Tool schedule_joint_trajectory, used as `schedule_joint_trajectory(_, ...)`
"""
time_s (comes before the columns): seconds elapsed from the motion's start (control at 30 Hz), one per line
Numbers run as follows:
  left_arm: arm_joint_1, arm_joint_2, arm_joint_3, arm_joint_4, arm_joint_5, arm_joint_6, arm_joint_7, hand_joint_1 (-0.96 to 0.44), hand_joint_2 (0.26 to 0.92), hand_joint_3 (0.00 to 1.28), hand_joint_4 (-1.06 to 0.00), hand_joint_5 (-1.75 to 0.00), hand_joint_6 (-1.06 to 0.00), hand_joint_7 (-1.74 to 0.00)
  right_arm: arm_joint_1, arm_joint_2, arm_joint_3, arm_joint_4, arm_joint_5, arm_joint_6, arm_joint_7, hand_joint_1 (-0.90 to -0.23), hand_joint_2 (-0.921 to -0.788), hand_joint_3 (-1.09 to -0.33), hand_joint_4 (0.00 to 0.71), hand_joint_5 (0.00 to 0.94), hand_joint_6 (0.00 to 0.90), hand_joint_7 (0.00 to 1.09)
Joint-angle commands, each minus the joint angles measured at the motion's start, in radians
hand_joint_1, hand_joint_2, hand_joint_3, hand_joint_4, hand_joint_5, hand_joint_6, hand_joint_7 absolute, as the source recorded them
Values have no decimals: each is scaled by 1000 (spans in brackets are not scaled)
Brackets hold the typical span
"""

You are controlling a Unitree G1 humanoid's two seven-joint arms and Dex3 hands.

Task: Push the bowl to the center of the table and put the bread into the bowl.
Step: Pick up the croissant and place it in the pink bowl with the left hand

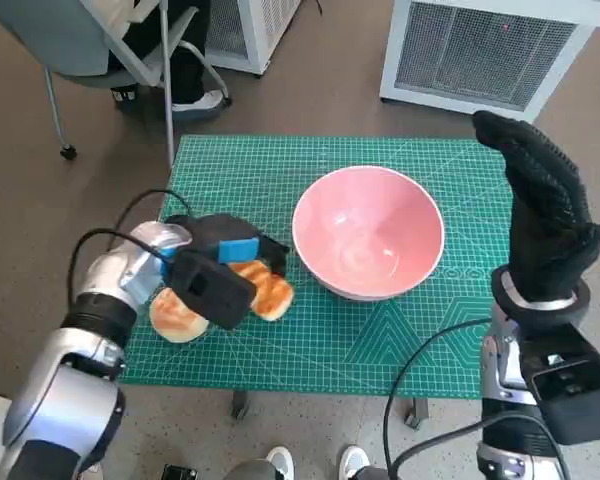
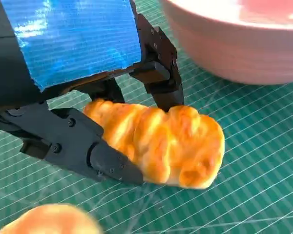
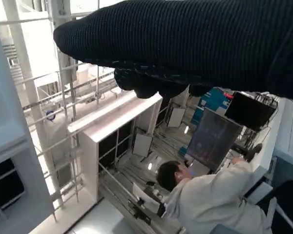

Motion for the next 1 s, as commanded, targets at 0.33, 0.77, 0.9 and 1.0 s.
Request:
schedule_joint_trajectory(0.33,-42,149,198,-302,-188,85,-82,3,920,69,-609,-1301,-715,-1020,26,10,2,9,-3,2,-18,-494,-921,-617,419,6,121,627)
schedule_joint_trajectory(0.77,-54,80,308,-616,-315,194,-31,4,889,36,-712,-1190,-819,-911,20,7,8,12,7,4,-10,-491,-921,-618,419,5,120,622)
schedule_joint_trajectory(0.9,-82,22,290,-610,-321,173,-10,4,889,36,-725,-1136,-797,-980,19,7,12,11,9,5,-7,-493,-921,-618,419,5,119,621)
schedule_joint_trajectory(1.0,-113,-18,264,-576,-304,152,2,4,894,35,-725,-1118,-776,-1021,17,8,16,12,9,8,-6,-494,-921,-619,419,4,118,622)
